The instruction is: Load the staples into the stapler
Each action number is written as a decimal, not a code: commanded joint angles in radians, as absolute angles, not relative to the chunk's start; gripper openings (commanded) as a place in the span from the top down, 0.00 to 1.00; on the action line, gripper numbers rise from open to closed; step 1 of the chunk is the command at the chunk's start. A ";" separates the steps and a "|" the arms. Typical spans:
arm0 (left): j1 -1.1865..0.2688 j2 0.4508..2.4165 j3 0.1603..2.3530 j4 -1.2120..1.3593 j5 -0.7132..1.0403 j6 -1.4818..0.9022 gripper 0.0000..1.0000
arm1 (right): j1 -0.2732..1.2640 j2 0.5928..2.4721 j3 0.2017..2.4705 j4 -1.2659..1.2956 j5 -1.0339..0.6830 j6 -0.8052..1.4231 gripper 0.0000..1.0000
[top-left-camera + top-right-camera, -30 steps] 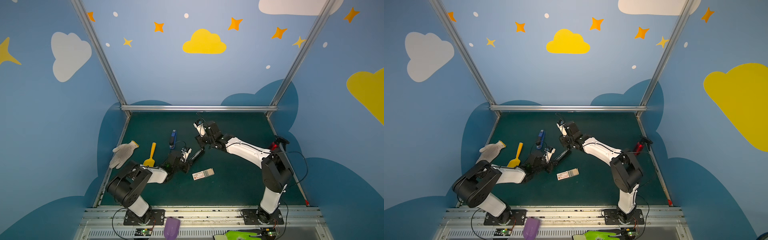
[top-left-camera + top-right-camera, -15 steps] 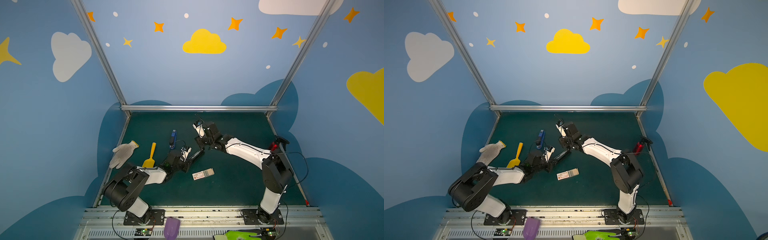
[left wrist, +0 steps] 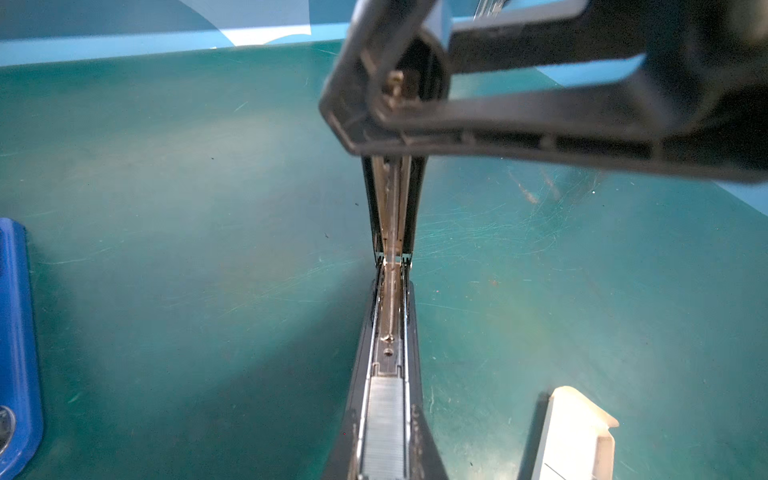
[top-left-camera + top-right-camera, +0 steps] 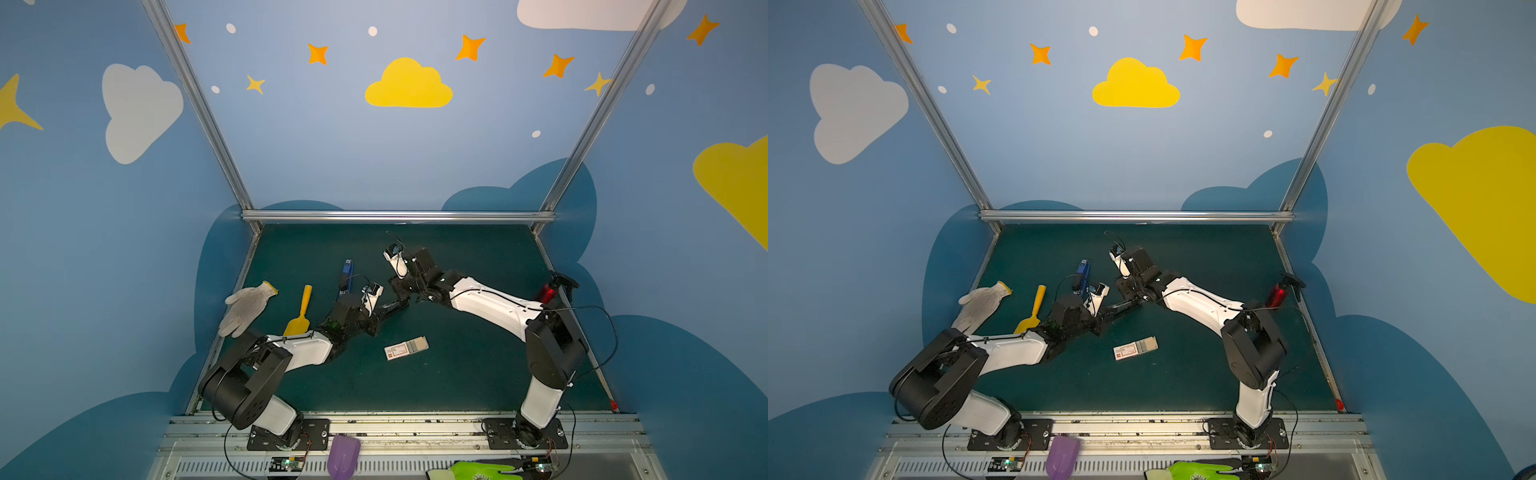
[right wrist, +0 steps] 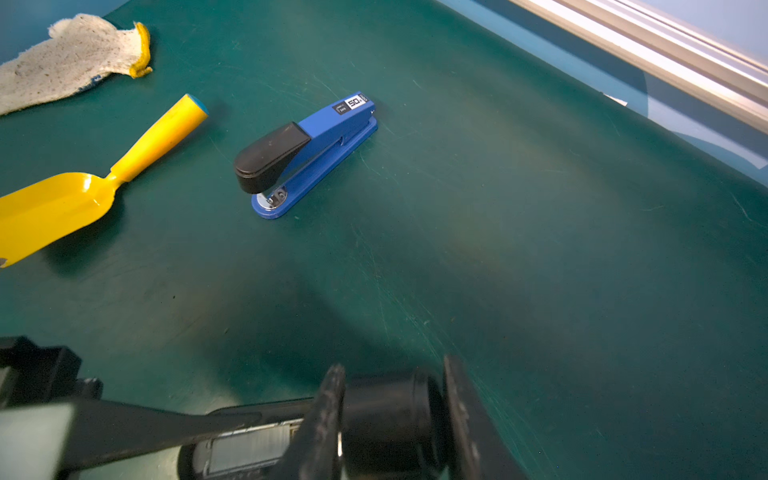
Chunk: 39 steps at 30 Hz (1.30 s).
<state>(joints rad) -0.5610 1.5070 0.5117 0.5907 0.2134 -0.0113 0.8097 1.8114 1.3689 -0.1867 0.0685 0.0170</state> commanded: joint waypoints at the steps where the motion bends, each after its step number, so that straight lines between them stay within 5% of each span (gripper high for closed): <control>1: -0.574 1.486 0.557 0.687 0.233 -0.020 0.96 | 0.880 1.804 1.367 -0.219 -0.092 0.168 0.95; 16: -0.574 1.489 0.580 0.677 0.228 -0.017 0.96 | 0.908 1.791 1.370 -0.225 -0.092 0.185 0.76; 39: -0.574 1.508 0.623 0.651 0.222 -0.026 0.96 | 0.954 1.771 1.345 -0.227 -0.154 0.271 0.60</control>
<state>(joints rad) -0.5652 1.5070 0.5606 0.5549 0.2146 0.0113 0.8677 1.7927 1.3499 -0.2298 0.1005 0.0971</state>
